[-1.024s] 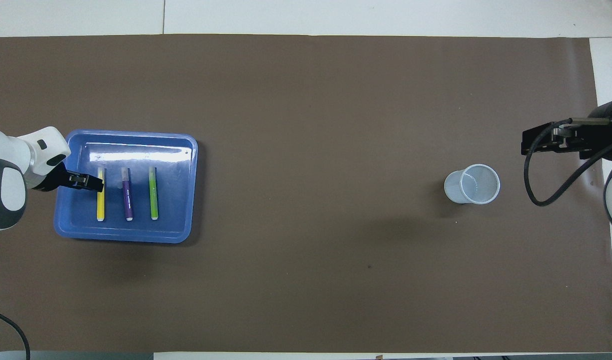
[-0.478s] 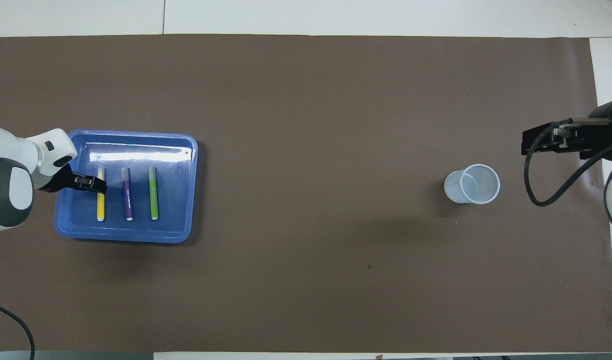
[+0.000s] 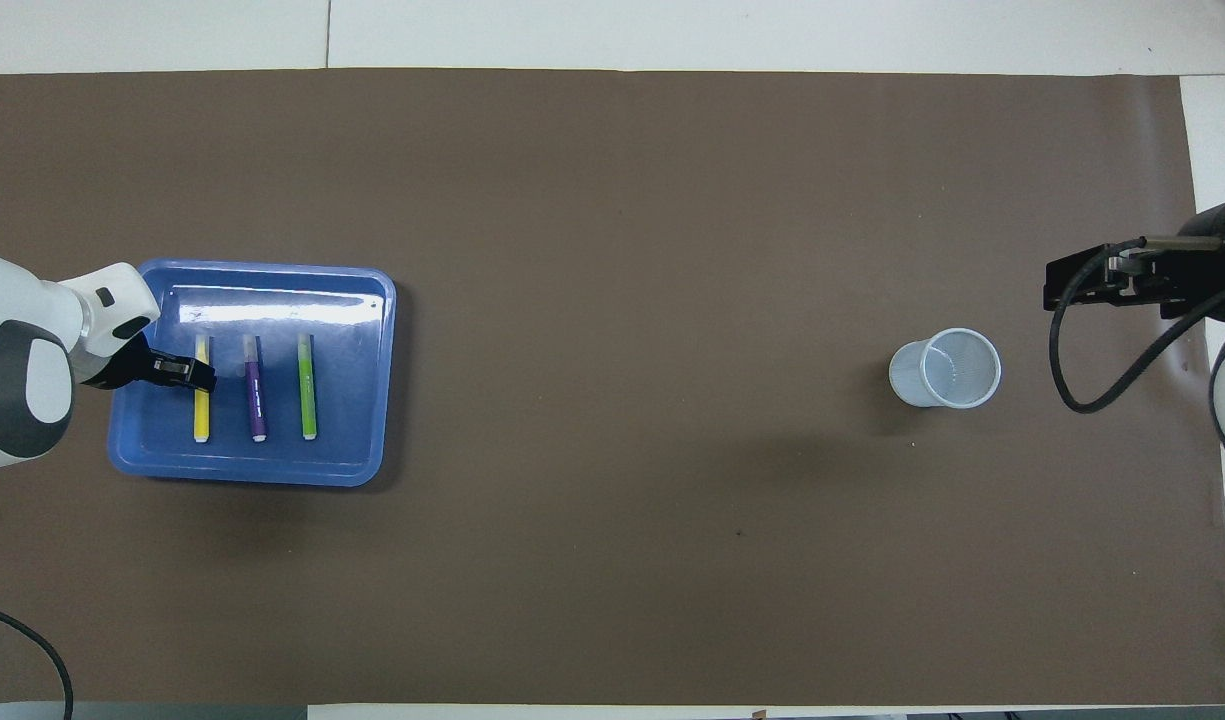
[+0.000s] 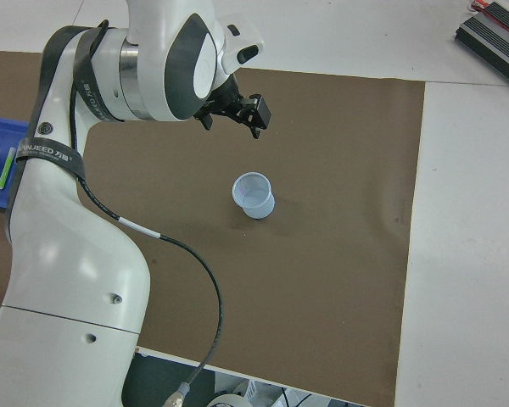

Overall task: Transfer and insert pens with both arms
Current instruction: 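Reach the left gripper down to the yellow pen in the tray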

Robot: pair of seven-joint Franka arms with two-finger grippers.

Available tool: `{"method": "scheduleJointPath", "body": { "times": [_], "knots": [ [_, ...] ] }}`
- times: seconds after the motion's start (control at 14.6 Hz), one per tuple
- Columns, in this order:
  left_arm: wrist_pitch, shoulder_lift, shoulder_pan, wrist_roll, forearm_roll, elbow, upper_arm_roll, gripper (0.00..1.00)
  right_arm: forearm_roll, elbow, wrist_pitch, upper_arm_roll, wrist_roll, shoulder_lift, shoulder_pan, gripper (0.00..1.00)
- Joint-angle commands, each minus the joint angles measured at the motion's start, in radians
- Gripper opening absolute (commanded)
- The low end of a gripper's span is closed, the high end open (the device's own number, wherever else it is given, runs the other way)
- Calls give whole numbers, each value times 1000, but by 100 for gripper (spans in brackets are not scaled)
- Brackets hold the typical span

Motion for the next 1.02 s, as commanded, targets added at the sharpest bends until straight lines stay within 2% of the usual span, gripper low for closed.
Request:
{"method": "scheduleJointPath", "body": {
  "times": [0.0, 0.41, 0.48, 0.55, 0.68, 0.96],
  "knots": [
    [32, -5, -9, 2, -8, -20, 4, 55, 12, -10, -13, 12, -19, -14, -17, 100],
    [43, 5, -21, 2, -8, -20, 4, 49, 12, -10, -13, 12, -22, -14, -17, 100],
    [43, 5, -21, 4, -8, -20, 4, 44, 12, -10, -13, 12, -22, -14, -17, 100],
    [43, 5, -21, 4, -8, -20, 4, 34, 12, -10, -13, 12, -22, -14, -17, 100],
    [43, 5, -21, 5, -8, -20, 4, 0, 12, -10, -13, 12, -22, -14, -17, 100],
    [31, 9, -21, 5, -8, -6, 6, 0, 12, -10, -13, 12, -22, -14, -17, 100]
  ]
}}
